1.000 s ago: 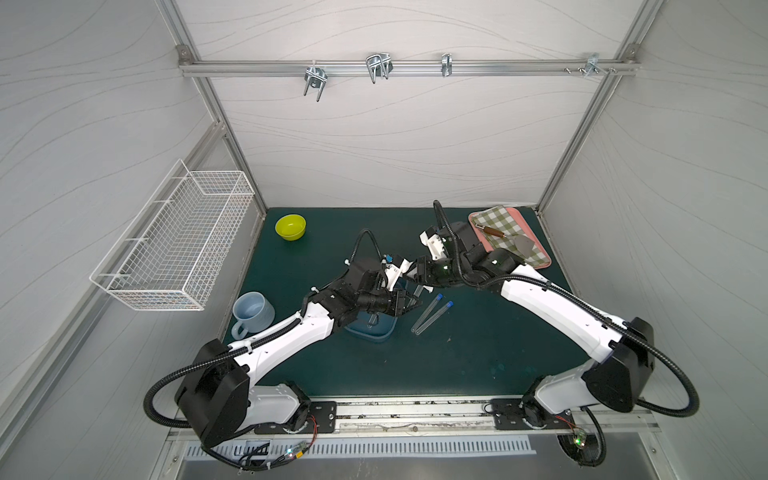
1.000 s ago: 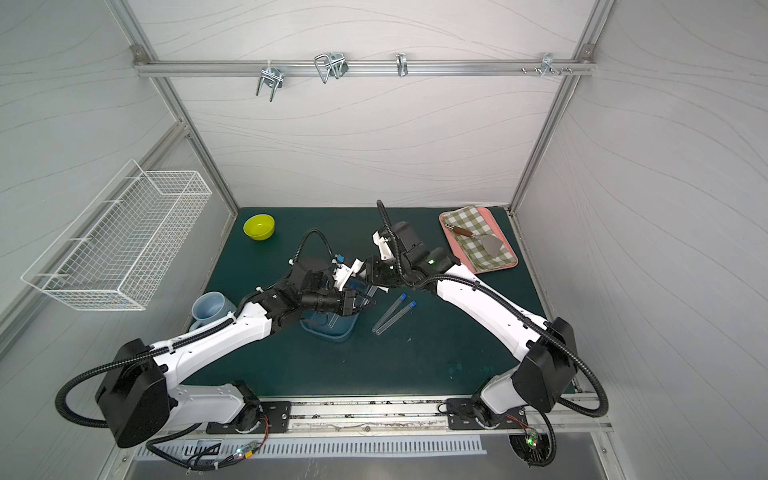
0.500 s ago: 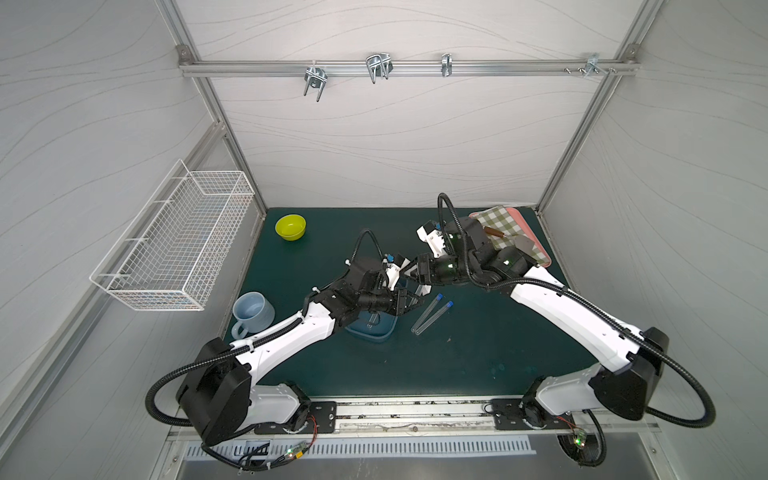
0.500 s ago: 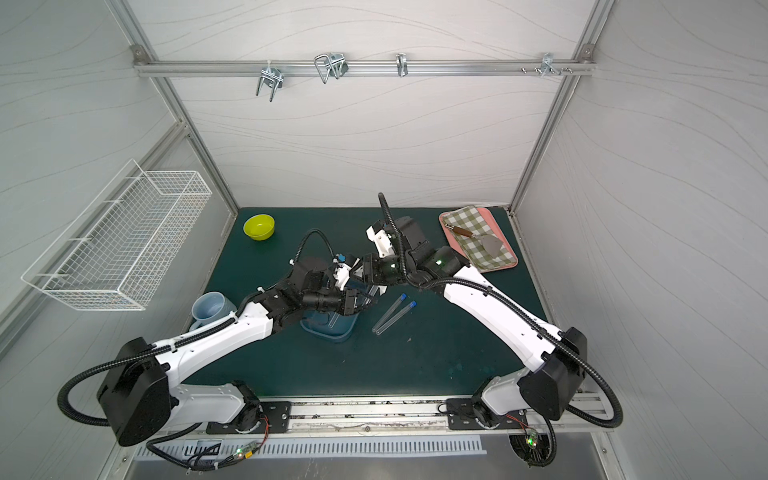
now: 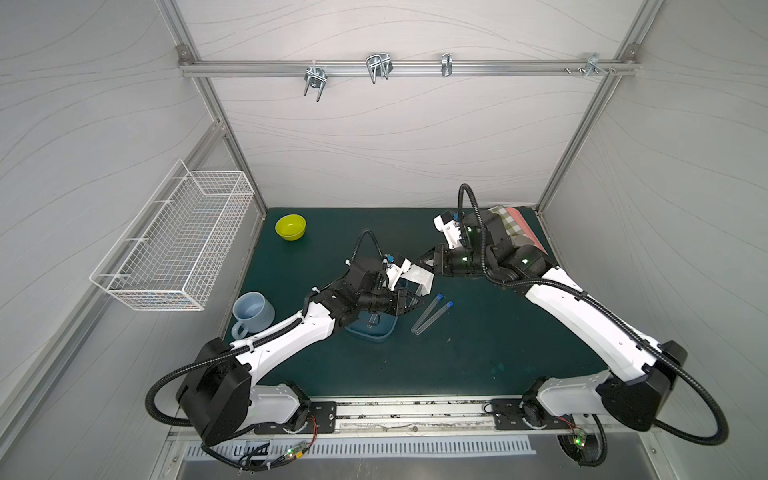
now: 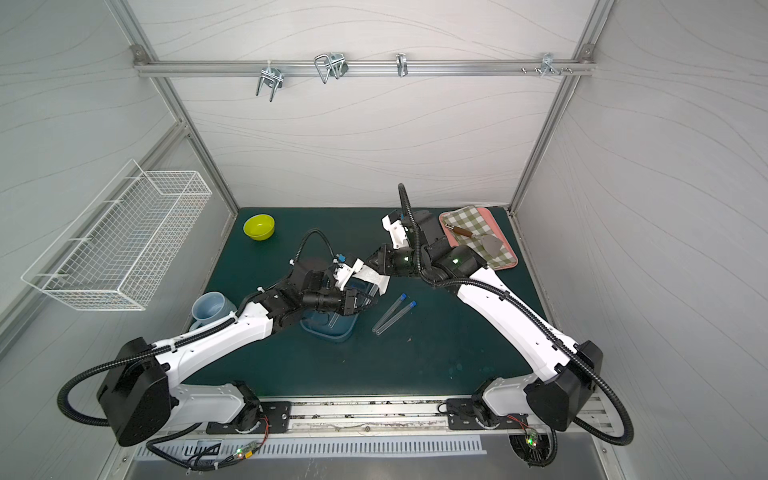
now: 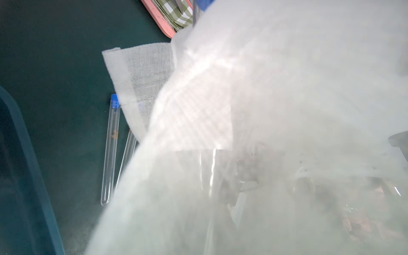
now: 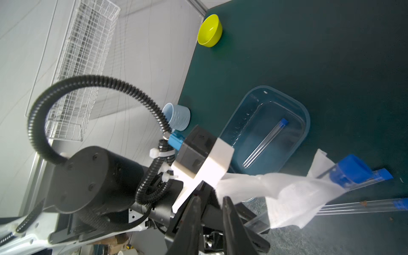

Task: Wipe the exteriors of test tubes
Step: Wipe the dirt from the test tube.

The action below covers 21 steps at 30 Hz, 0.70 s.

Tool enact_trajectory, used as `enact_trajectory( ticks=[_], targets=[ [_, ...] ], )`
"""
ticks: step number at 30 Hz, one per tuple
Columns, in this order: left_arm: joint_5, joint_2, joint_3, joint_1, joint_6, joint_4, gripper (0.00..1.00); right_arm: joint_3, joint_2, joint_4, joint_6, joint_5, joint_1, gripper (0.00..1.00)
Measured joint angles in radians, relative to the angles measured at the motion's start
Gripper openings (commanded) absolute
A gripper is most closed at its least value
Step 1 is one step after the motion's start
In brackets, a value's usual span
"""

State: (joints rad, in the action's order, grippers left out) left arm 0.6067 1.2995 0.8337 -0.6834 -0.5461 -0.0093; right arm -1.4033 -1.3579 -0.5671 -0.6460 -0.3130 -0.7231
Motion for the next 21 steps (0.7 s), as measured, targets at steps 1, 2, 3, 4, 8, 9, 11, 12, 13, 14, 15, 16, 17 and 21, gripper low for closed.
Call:
enact_trajectory(
  ticks=[1,2,3,4,8,9,11,12,13,14,15,16,17,21],
  targets=[
    [0.0,0.0,0.0,0.0,0.0,0.0,0.1,0.0,-0.01,0.002,0.0,0.0,0.003,0.17],
    [0.0,-0.001,0.0,0.0,0.0,0.0,0.1,0.0,-0.026,0.006,0.0,0.002,0.005,0.16],
    [0.002,-0.002,0.0,0.0,0.0,0.0,0.1,-0.004,-0.049,0.008,0.001,0.003,0.005,0.16],
    [0.003,-0.002,0.0,0.0,0.0,0.0,0.1,-0.006,-0.067,0.011,0.001,0.007,0.005,0.15],
    [0.008,-0.006,0.0,0.0,0.0,0.0,0.1,-0.03,-0.153,0.012,0.003,0.031,0.005,0.14],
    [0.008,-0.009,0.0,0.0,0.0,0.0,0.1,-0.037,-0.168,0.012,0.005,0.038,0.005,0.14],
    [0.011,-0.013,0.0,0.0,0.0,0.0,0.11,-0.055,-0.193,0.012,0.008,0.048,0.005,0.15],
    [0.012,-0.014,0.0,0.0,0.0,0.0,0.11,-0.068,-0.204,0.011,0.01,0.053,0.005,0.15],
    [0.013,-0.015,0.0,0.0,0.0,0.0,0.11,-0.079,-0.212,0.012,0.011,0.057,0.005,0.15],
    [0.014,-0.016,0.0,0.0,0.0,0.0,0.11,-0.093,-0.22,0.012,0.014,0.063,0.005,0.15],
    [0.015,-0.016,0.0,0.0,0.0,0.0,0.11,-0.107,-0.226,0.012,0.016,0.068,0.005,0.15],
    [0.015,-0.016,0.0,0.0,0.0,0.0,0.11,-0.118,-0.231,0.012,0.018,0.071,0.005,0.15],
    [0.015,-0.016,0.0,0.0,0.0,0.0,0.11,-0.13,-0.234,0.011,0.021,0.073,0.005,0.15],
    [0.015,-0.016,0.0,0.0,0.0,0.0,0.11,-0.156,-0.235,0.009,0.031,0.077,0.005,0.2]
  ],
)
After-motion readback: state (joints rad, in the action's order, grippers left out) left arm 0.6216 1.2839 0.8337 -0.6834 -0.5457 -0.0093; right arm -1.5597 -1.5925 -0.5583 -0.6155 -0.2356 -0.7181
